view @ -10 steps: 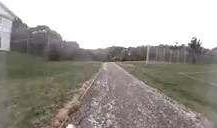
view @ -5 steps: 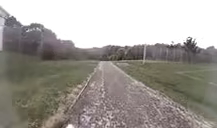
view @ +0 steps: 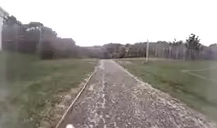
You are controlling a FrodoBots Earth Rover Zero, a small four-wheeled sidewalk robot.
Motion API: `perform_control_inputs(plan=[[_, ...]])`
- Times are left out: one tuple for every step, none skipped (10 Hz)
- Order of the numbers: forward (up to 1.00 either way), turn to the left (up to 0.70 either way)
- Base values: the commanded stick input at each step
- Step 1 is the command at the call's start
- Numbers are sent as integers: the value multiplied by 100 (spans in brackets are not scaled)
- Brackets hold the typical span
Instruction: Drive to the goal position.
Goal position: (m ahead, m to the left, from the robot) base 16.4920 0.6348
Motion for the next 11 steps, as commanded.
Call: perform_control_inputs(plan=[[85,-25],[85,0],[85,0],[85,0],[85,0],[85,0],[85,0],[85,0],[85,0],[85,0],[85,0]])
